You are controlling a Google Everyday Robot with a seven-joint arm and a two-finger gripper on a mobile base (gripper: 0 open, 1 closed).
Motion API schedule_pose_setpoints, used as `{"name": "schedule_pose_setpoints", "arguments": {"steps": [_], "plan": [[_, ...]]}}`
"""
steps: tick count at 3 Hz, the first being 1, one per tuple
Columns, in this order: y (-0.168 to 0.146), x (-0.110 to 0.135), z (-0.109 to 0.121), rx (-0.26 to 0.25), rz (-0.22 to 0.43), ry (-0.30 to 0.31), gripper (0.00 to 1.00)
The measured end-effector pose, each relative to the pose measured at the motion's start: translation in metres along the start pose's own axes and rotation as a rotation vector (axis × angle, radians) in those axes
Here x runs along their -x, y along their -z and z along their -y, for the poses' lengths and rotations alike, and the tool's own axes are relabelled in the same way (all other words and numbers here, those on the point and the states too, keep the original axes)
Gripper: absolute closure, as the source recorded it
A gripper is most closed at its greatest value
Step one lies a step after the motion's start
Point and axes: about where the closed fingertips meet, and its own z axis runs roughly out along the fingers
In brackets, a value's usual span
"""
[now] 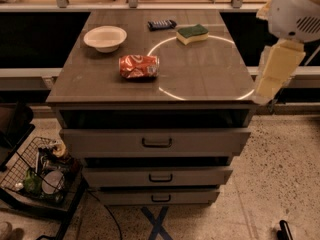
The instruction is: Place coke can upright
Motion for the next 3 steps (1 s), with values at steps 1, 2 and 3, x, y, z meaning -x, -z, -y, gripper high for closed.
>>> {"name": "schedule_pose_setpoints", "arguments": {"steps": [1,2,3], "plan": [[-0.009,0.039,0.043,-0.086,-0.005,0.048,0.00],[-0.015,0.068,0.067,-0.142,0.017,0.078,0.00],[-0.021,0.097,0.078,-0.169,0.084,0.092,0.00]]}}
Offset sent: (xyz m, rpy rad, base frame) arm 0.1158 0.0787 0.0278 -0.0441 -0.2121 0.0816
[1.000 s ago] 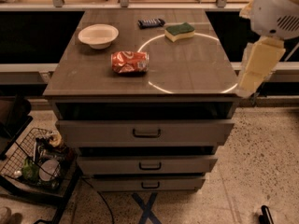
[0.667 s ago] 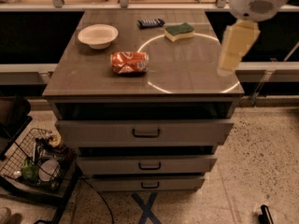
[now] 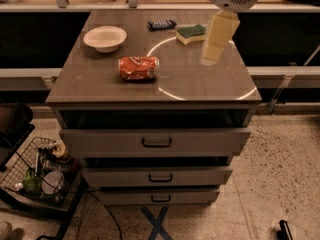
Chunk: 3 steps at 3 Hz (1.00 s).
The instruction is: Place coke can upright
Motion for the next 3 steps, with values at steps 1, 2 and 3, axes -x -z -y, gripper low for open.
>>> {"name": "schedule_pose_setpoints", "arguments": {"steps": [1,2,3], "plan": [[0.000,0.002,0.002,-0.007,0.006,0.000,0.00],[-0.007,0.008,-0.001,-0.018,-0.026,0.012,0.00],[-0.042,0.028,0.004,-0.029,-0.035,0.079,0.00]]}}
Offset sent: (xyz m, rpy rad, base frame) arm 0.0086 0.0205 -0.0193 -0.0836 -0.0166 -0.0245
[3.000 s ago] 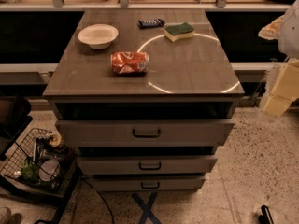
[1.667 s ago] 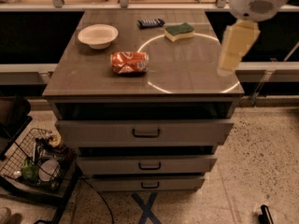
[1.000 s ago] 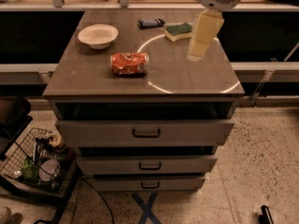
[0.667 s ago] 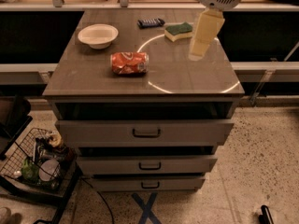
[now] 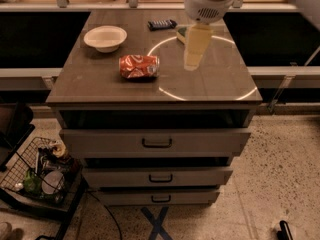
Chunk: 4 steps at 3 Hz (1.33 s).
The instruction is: Place coke can upright
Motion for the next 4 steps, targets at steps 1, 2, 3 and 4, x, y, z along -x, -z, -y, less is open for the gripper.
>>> {"name": "schedule_pose_setpoints", "arguments": {"steps": [1,2,3,4], "plan": [[-0.045,0.027,0.003,0.003,-0.034,0.112,0.00],[-0.085,0.052,0.001,0.016,-0.053,0.211,0.00],[-0.101,0.068,-0.003,0.024,-0.069,0.249,0.00],[-0.118,0.086,-0.008,0.053,-0.089,0.244,0.00]]}}
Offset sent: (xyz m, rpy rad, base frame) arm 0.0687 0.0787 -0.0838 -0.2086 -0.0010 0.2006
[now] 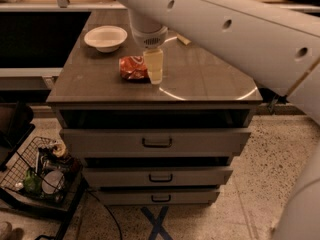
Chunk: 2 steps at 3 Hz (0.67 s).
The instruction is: Place coke can upright
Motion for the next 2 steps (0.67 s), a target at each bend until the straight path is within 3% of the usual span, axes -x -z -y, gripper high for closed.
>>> {"name": "schedule_pose_setpoints", "arguments": {"steps": [2], "plan": [[-0.025,0.022,-0.006,0.075,-0.032,-0.178,0.00]]}}
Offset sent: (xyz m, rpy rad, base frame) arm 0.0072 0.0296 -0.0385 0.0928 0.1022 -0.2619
